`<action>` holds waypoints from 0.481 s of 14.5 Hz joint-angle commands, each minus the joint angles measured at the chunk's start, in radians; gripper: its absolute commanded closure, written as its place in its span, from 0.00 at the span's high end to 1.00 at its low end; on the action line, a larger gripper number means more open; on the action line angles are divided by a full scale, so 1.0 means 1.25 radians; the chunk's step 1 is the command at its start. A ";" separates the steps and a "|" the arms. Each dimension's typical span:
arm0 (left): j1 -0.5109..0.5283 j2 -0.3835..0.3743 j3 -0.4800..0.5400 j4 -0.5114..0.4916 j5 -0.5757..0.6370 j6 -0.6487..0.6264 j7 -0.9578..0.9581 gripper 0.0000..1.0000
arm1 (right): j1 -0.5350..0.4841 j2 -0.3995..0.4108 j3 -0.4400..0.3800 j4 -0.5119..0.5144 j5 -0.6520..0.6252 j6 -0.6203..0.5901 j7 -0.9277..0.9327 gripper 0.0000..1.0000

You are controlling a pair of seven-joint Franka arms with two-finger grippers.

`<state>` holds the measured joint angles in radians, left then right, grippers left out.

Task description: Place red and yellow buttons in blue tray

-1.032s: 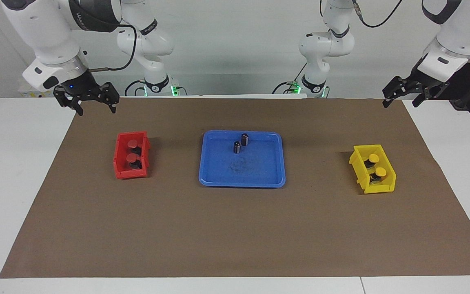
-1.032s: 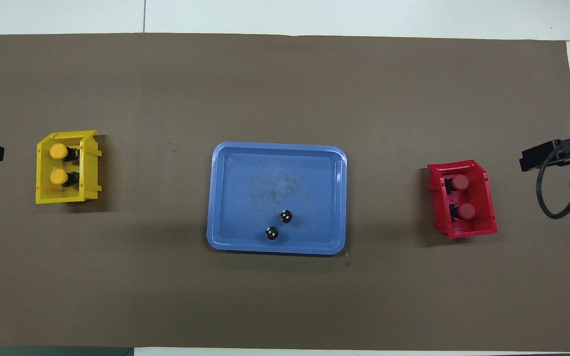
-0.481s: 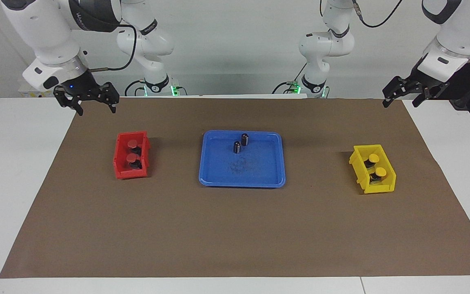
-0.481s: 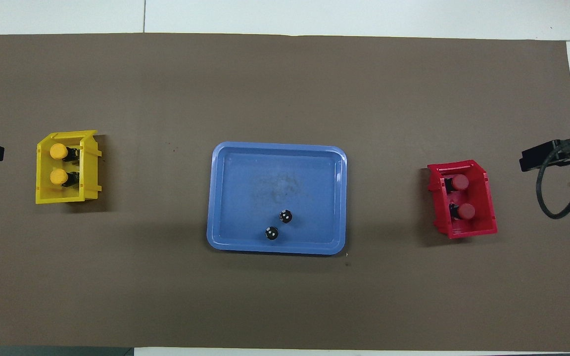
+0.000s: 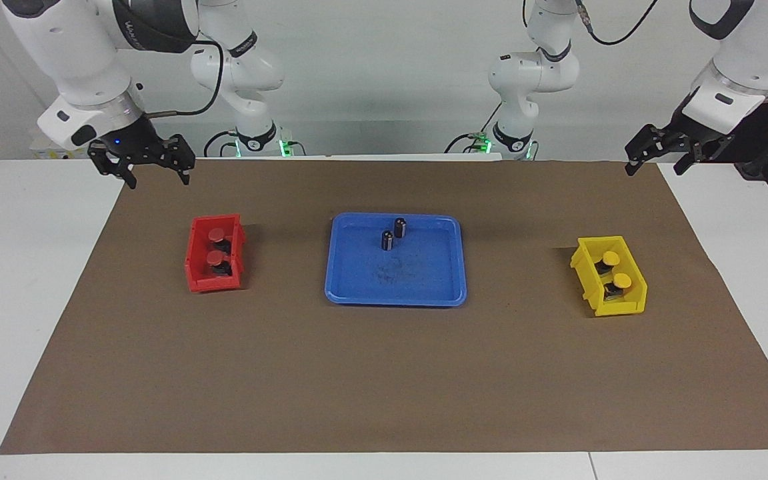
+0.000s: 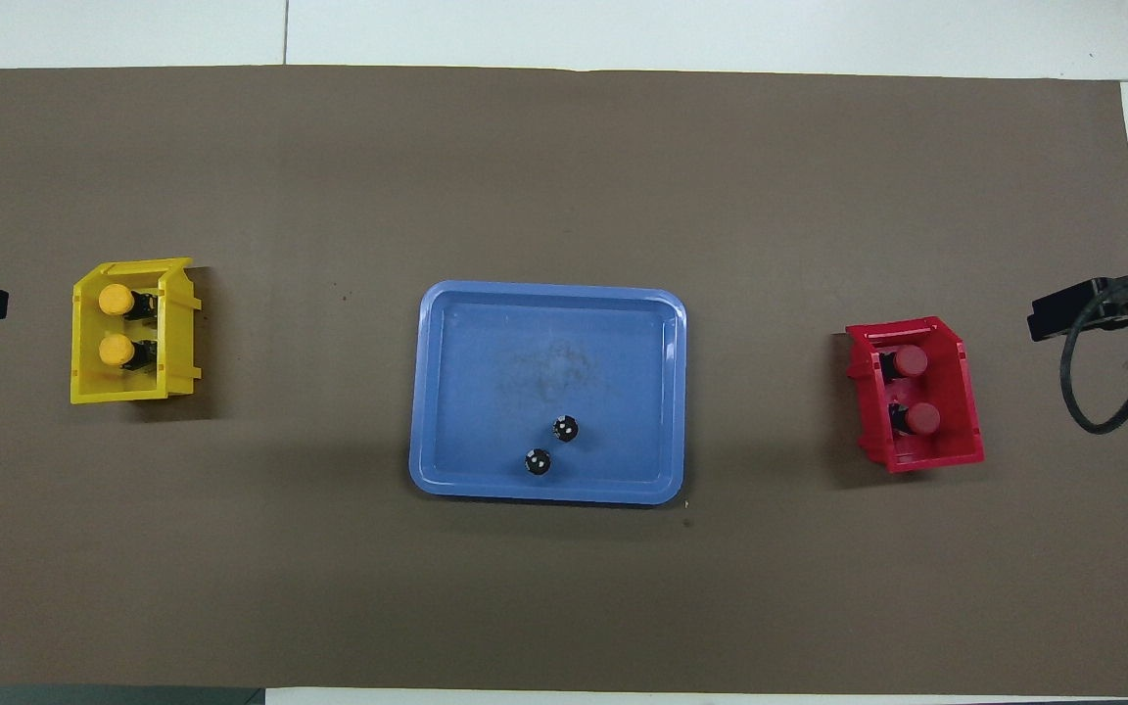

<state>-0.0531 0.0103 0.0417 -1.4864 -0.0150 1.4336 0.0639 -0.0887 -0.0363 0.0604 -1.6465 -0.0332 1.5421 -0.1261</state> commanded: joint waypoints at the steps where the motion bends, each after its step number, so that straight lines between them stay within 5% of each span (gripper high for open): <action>1: 0.002 -0.024 -0.003 -0.031 0.017 0.018 -0.008 1.00 | 0.001 -0.022 0.003 -0.052 0.012 0.061 0.003 0.92; 4: 0.002 -0.024 -0.003 -0.031 0.017 0.018 -0.008 1.00 | 0.007 -0.062 0.004 -0.217 0.056 0.255 0.005 0.85; 7: 0.002 -0.024 -0.003 -0.031 0.017 0.018 -0.008 1.00 | 0.005 -0.017 0.003 -0.316 0.062 0.409 -0.001 0.80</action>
<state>-0.0531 0.0103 0.0417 -1.4864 -0.0150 1.4336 0.0639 -0.0764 -0.0604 0.0651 -1.9370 0.0251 1.9393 -0.1260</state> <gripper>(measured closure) 0.000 0.185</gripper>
